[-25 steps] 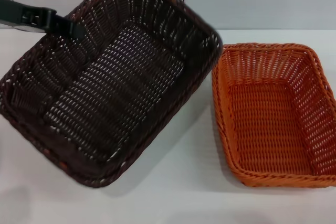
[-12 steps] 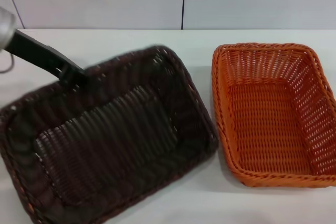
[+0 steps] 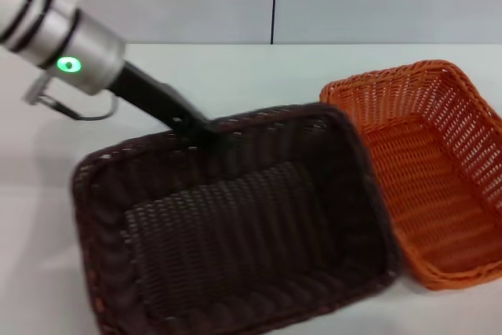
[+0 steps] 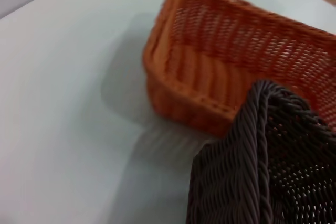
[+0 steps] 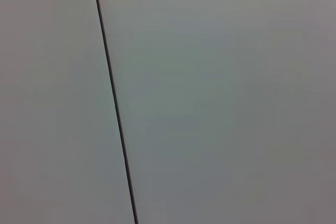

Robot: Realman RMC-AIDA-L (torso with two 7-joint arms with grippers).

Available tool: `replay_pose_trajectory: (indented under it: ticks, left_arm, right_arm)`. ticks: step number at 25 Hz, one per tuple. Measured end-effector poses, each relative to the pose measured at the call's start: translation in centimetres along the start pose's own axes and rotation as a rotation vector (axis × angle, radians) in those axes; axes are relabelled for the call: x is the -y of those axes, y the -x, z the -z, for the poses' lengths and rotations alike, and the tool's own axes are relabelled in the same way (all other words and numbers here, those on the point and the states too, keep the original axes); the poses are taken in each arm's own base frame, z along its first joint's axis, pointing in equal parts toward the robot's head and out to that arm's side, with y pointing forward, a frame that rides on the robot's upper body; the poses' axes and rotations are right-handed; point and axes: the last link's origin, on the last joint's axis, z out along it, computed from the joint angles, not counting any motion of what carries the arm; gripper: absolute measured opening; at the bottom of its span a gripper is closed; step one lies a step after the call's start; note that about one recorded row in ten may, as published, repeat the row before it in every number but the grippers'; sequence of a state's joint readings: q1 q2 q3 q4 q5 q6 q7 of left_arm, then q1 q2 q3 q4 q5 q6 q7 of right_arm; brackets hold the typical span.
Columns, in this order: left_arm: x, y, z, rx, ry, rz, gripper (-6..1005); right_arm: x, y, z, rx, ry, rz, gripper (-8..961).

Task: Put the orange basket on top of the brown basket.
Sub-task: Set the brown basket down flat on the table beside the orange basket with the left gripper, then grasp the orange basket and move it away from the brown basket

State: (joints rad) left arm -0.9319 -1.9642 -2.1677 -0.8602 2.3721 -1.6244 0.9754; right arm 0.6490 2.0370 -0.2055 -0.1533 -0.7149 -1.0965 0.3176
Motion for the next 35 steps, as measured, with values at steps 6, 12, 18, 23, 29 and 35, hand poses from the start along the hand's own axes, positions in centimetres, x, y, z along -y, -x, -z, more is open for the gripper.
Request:
replay_pose_trajectory:
  ticks: [6,12,18,23,29,35]
  left_arm:
    - [-1.7,-2.6,-3.1,-0.01,0.045,-0.076,236]
    - [-1.9,-3.1,-3.7,0.028,0.039,-0.079,241]
    - [-1.4,-3.4,-3.7,0.017,-0.012,-0.068,246]
    - [-0.5,-3.8,-2.7,-0.054,-0.058,-0.053,397]
    - [0.8,-4.5,-0.7,-0.297,-0.139,-0.006,633]
    - [2.2,-3.8,2.1,-0.751,-0.177,0.029,833]
  right_arm:
    - [0.1,0.0,0.1,0.001,-0.001,0.001,713]
    - [0.1,-0.1,0.1,-0.004,-0.003,0.0,713]
    - [0.1,-0.1,0.0,-0.005,-0.002,-0.001,713]
    - [-0.1,-0.1,-0.1,-0.009,0.005,-0.019,713]
    - [-0.8,0.6,-1.3,-0.054,0.157,-0.091,713]
    - [-2.7,3.9,-3.0,-0.223,0.562,-0.083,713]
